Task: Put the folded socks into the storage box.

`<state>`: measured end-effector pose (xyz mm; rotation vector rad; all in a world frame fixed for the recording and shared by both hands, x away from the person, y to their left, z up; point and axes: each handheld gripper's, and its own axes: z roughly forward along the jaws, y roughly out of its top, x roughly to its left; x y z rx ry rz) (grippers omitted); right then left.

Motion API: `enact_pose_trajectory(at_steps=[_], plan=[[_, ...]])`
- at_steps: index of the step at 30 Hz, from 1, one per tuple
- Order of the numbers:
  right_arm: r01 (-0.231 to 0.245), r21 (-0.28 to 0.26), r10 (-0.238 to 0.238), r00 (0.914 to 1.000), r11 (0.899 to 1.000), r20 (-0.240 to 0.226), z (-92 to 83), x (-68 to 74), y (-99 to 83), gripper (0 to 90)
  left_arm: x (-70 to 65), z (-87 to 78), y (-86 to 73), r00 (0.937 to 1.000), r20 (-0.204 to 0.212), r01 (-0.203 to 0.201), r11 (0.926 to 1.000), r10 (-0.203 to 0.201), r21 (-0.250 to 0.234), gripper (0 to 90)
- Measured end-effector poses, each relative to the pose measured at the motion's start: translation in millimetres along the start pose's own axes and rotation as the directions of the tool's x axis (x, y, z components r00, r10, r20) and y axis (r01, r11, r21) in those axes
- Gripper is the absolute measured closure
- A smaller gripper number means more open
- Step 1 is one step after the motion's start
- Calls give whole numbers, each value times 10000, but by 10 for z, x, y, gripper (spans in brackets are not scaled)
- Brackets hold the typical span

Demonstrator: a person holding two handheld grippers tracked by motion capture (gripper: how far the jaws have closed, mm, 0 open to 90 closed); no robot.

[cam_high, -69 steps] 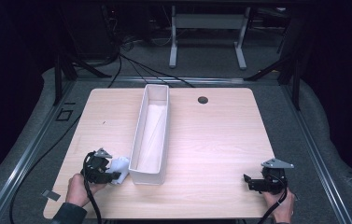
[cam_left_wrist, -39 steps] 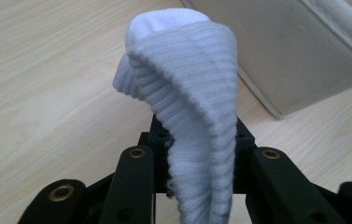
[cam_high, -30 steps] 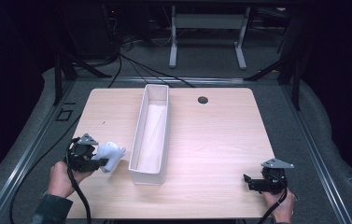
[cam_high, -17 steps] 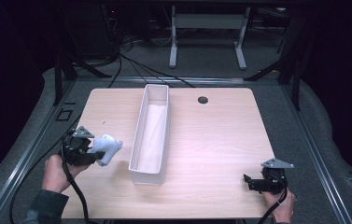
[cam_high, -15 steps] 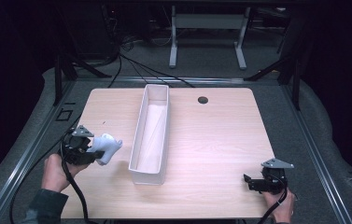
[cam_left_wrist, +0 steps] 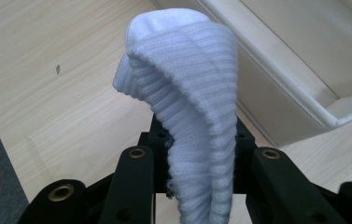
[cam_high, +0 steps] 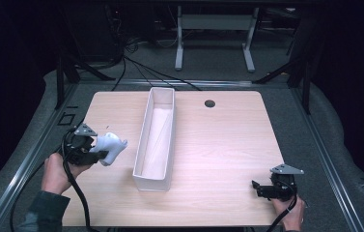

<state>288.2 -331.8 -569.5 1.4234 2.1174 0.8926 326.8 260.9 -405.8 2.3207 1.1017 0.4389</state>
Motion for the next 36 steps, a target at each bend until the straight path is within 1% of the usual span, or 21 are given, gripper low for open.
enact_pose_trajectory(at_steps=[2, 5, 8, 10, 12, 17, 18, 22, 24, 27, 28, 29, 33, 34, 36], plan=[[1, 1, -1, 10000, 10000, -1, 0, 0, 0, 50, -5, -10, 19, 10000, -5, 25, 10000, -25, -47, 709], [-3, -1, 3, 10000, 10000, -4, 0, 0, 0, 50, -17, -43, 79, 9999, -62, -101, 9999, 100, -118, 708], [-6, -1, 6, 10000, 10000, -2, 0, -1, 0, 50, -26, -56, 107, 9999, -68, -134, 9997, 133, -182, 708], [-9, -3, 9, 10000, 10000, -7, 0, -1, 0, 50, -28, -71, 132, 9997, -74, -240, 9996, 239, -159, 708], [-9, 0, 9, 10000, 10000, -10, 0, -1, 0, 50, -39, -83, 163, 9997, -74, -241, 9994, 239, -247, 708], [-12, 0, 12, 10000, 10000, -8, 0, -1, 0, 50, -63, -115, 236, 9991, -114, -424, 9986, 420, -306, 708], [-9, 0, 9, 10000, 10000, -8, 0, -1, 0, 50, -75, -126, 271, 9986, -124, -519, 9982, 516, -312, 708], [-10, -4, 10, 10000, 10000, -11, 1, -1, 0, 50, -100, -138, 325, 9981, -145, -610, 9976, 605, -342, 708], [-7, 0, 7, 10000, 10000, -9, 0, -1, 0, 51, -126, -155, 380, 9971, -130, -750, 9965, 746, -377, 708], [-10, 0, 10, 10000, 10000, -10, 1, -1, 0, 51, -149, -154, 415, 9970, -133, -763, 9961, 758, -439, 707], [-7, -4, 7, 10000, 10000, -2, 1, -1, 0, 51, -156, -158, 434, 9962, -152, -866, 9954, 860, -409, 707], [-7, -3, 7, 10000, 10000, -10, 1, -1, 0, 51, -168, -153, 450, 9962, -122, -864, 9953, 860, -435, 708], [-7, -3, 7, 10000, 10000, -11, 1, -1, 0, 51, -214, -148, 520, 9941, -71, -1080, 9932, 1078, -434, 707], [-8, -2, 8, 10000, 10000, -15, 0, -1, -1, 51, -231, -135, 558, 9929, -11, -1187, 9920, 1187, -439, 707], [-5, -3, 5, 10000, 10000, -8, 0, -1, 0, 51, -244, -125, 577, 9927, -2, -1207, 9916, 1209, -458, 707]])
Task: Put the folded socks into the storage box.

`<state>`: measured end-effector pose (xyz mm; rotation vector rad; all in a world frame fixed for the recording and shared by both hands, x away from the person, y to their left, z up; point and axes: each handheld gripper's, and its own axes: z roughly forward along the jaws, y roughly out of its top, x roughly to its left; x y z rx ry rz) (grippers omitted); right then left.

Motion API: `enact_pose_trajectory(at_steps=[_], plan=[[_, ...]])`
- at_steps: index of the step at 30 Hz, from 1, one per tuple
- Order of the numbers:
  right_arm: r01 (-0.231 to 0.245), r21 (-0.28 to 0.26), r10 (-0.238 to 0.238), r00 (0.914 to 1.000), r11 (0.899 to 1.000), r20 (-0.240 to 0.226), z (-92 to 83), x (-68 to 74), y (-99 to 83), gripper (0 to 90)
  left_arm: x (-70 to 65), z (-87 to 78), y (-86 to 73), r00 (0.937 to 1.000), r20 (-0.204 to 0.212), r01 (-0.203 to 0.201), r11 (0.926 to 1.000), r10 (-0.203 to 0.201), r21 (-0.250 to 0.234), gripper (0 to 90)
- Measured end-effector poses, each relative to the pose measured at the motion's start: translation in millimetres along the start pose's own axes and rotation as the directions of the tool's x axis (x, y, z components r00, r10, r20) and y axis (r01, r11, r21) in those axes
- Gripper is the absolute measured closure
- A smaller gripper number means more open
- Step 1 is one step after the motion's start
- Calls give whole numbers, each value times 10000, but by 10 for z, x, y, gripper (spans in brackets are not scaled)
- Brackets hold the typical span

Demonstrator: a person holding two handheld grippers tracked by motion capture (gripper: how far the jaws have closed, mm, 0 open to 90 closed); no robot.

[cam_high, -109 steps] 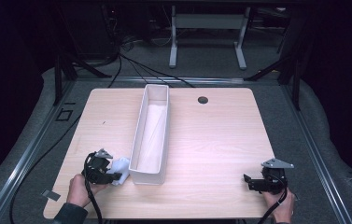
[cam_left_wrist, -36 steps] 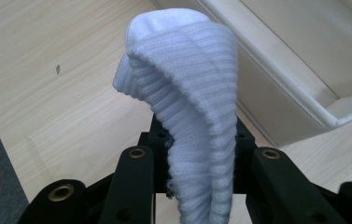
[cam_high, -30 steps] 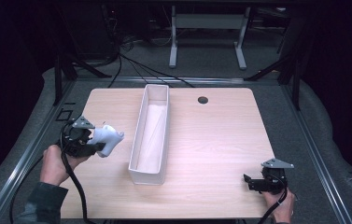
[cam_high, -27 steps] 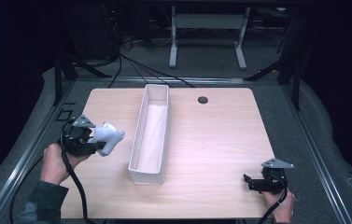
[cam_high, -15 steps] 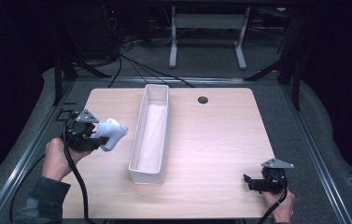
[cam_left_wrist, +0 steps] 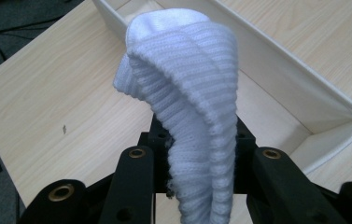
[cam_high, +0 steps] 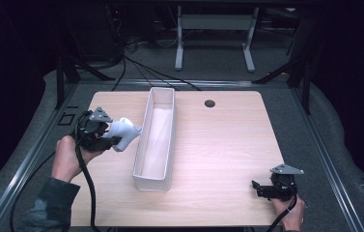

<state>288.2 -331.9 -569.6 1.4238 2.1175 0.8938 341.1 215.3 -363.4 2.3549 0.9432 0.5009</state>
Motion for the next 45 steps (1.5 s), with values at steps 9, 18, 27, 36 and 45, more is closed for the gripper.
enact_pose_trajectory(at_steps=[9, 18, 27, 36, 45], plan=[[0, -6, 0, 10000, 10000, -2, 1, 0, 0, 52, -84, 72, 158, 9991, 247, -337, 9994, 340, -108, 706], [-5, -2, 5, 10000, 10000, -1, 1, 0, 1, 53, -164, 233, 240, 9968, 633, -486, 9988, 491, -96, 705], [-2, -9, 2, 10000, 10000, -2, 0, 0, 0, 54, -279, 434, 312, 9922, 1101, -589, 9983, 580, 46, 705], [3, -11, -3, 10000, 10000, -5, 0, 0, 0, 55, -364, 662, 322, 9891, 1364, -628, 9966, 551, 529, 704], [17, -11, -17, 10000, 10000, -9, -1, 0, 0, 55, -385, 877, 244, 9863, 1567, -739, 9880, 522, 1358, 703]])
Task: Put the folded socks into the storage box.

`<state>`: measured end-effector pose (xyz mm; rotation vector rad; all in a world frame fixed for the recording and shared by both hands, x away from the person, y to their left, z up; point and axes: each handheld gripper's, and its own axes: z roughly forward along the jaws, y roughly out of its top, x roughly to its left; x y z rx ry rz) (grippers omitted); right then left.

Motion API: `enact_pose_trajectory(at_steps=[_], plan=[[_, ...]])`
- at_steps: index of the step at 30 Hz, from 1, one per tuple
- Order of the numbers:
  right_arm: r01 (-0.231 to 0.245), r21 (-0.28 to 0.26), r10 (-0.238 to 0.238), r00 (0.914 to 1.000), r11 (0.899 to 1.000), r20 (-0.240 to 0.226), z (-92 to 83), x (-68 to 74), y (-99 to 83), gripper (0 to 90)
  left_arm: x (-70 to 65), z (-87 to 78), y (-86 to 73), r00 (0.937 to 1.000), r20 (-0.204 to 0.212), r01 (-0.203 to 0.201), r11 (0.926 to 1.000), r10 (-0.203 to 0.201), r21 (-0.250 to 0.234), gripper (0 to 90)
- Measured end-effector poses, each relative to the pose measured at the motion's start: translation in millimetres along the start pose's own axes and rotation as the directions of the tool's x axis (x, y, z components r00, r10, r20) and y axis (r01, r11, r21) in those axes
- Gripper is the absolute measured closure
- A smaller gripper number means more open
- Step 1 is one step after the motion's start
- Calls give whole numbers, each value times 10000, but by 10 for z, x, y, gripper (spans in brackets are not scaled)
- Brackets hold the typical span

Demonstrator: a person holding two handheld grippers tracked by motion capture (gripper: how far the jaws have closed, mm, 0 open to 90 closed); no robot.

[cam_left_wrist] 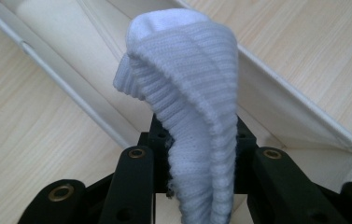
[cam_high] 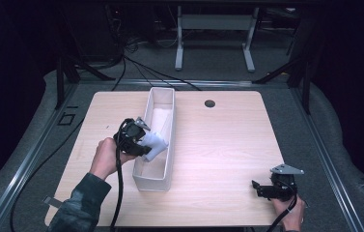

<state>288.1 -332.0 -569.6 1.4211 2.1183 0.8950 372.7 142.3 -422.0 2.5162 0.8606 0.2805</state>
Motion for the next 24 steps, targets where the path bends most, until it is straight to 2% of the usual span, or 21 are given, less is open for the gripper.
enact_pose_trajectory(at_steps=[7, 24], plan=[[5, -7, -5, 10000, 10000, -2, 0, 0, 0, 56, -4, 180, -44, 9996, 294, 4, 9986, -19, 521, 700], [11, -24, -11, 10000, 10000, 4, -1, 3, -1, 58, -120, 402, -47, 9962, 844, -320, 9939, 231, 1059, 678]])
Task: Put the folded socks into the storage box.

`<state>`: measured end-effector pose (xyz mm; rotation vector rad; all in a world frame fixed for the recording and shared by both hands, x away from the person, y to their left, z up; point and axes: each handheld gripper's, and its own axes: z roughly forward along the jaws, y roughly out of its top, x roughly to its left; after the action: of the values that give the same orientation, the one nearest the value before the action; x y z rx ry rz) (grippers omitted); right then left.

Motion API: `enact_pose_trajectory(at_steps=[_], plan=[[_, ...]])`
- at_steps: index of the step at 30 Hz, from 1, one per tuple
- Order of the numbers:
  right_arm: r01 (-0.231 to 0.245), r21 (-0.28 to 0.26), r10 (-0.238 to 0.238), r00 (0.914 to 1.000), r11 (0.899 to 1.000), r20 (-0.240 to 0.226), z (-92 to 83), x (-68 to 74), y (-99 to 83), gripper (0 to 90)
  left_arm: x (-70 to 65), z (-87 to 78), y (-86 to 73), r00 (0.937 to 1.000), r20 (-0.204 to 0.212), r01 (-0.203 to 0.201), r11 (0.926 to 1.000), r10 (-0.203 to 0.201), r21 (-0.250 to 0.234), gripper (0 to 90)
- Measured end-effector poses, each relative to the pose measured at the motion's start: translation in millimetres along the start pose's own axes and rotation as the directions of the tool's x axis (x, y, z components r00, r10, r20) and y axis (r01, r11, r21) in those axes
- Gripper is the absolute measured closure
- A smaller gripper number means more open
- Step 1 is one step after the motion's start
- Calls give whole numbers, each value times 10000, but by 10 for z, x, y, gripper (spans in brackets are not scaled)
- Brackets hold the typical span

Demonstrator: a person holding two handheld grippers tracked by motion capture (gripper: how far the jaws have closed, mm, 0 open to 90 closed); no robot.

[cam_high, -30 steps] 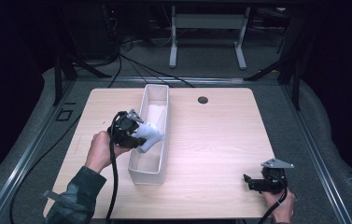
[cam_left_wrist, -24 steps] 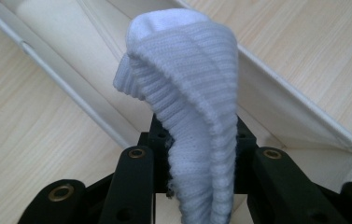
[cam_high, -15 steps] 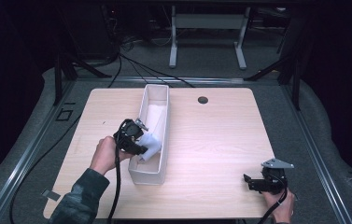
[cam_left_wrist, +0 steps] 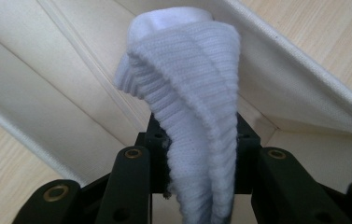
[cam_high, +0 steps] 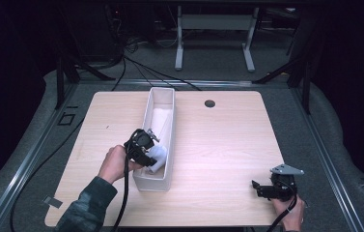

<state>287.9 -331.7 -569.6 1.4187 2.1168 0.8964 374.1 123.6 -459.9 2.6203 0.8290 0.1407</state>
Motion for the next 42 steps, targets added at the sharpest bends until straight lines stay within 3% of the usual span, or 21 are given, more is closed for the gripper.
enact_pose_trajectory(at_steps=[7, 11, 13, 18, 23, 28, 31, 38, 42], plan=[[4, -1, -4, 10000, 10000, -1, 0, 0, 0, 58, -20, 74, 12, 9997, 176, -146, 9993, 140, 332, 639], [17, -1, -17, 10000, 10000, -2, 1, -2, 0, 59, -20, 98, 8, 9997, 240, -38, 9992, 28, 408, 568], [4, 7, -4, 10000, 10000, -12, 1, -2, 1, 59, -15, 91, 11, 9998, 211, 5, 9990, -15, 457, 473], [5, 8, -5, 10000, 10000, -25, 1, -3, 1, 59, -14, -4, 18, 9999, 97, 126, 9997, -128, 224, 420], [4, 12, -4, 10000, 10000, -31, 2, -4, 2, 59, -25, -111, 33, 9997, -110, 218, 9996, -220, -175, 445], [9, 11, -9, 10000, 10000, -28, 1, -3, 2, 60, -17, -32, 63, 9992, -282, 297, 9995, -299, -59, 553], [10, 8, -10, 10000, 10000, -28, 1, -3, 2, 60, -1, 62, 94, 9988, -383, 326, 9990, -313, 318, 611], [10, -2, -10, 10000, 10000, -11, 0, -1, 0, 61, -41, 297, 158, 9968, -757, 326, 9929, -240, 1141, 624], [12, -3, -12, 10000, 10000, -5, -1, 1, 0, 62, -72, 343, 188, 9952, -975, 223, 9909, -93, 1328, 630]])
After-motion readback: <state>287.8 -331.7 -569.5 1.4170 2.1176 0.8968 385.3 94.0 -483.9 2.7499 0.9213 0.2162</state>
